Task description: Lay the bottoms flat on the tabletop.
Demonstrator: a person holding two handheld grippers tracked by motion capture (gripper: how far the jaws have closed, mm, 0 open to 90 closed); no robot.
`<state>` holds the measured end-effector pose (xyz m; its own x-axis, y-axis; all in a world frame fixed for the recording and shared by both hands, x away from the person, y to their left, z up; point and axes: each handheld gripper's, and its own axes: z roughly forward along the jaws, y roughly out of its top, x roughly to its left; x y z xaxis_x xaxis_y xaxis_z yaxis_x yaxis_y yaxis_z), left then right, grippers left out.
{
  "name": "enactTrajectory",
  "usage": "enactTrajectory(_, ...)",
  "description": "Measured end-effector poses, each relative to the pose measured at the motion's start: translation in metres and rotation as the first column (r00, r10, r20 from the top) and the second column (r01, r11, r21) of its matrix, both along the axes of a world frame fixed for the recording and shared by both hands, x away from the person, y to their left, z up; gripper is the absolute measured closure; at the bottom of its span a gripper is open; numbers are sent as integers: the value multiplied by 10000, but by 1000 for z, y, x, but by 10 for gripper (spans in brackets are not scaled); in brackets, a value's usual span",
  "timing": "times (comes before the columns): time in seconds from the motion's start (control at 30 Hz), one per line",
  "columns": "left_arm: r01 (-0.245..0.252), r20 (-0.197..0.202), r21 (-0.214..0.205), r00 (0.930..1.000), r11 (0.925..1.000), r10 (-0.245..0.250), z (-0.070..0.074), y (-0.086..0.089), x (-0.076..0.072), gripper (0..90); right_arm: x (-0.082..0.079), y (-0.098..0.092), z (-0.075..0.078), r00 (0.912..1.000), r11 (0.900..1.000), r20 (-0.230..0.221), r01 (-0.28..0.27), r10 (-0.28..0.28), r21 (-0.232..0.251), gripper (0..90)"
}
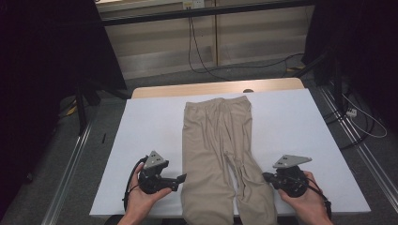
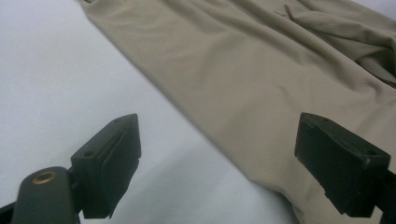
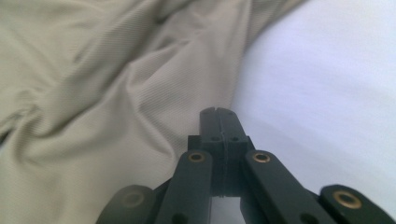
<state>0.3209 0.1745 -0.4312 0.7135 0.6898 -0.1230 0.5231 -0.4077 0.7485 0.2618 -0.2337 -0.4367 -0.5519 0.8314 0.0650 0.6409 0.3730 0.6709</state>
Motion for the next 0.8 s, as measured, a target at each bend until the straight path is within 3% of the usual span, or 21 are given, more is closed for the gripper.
enactTrajectory(0.37,-4,-17,14,10000,10000,4,0,-2,0,148,-7,-40,-1,9956,9956,-92,935,-936,-82,900)
enactTrajectory(0.6,-5,-13,33,10000,10000,5,0,-1,0,148,-9,-51,2,9896,9873,215,1431,-1419,-694,900)
enactTrajectory(0.63,-3,-14,33,10000,10000,3,0,-2,0,148,-10,-55,3,9867,9858,275,1612,-1600,-466,878)
enactTrajectory(0.67,-3,-14,33,10000,10000,3,0,-2,0,148,-10,-54,4,9871,9869,247,1587,-1580,-275,780)
enactTrajectory(0.7,27,-24,60,10000,10000,-27,-1,-2,0,148,-10,-53,6,9884,9889,343,1481,-1478,-69,747)
enactTrajectory(0.8,46,-27,56,10000,10000,-46,-1,-3,0,148,-13,-44,10,9916,9932,570,1161,-1165,106,746)
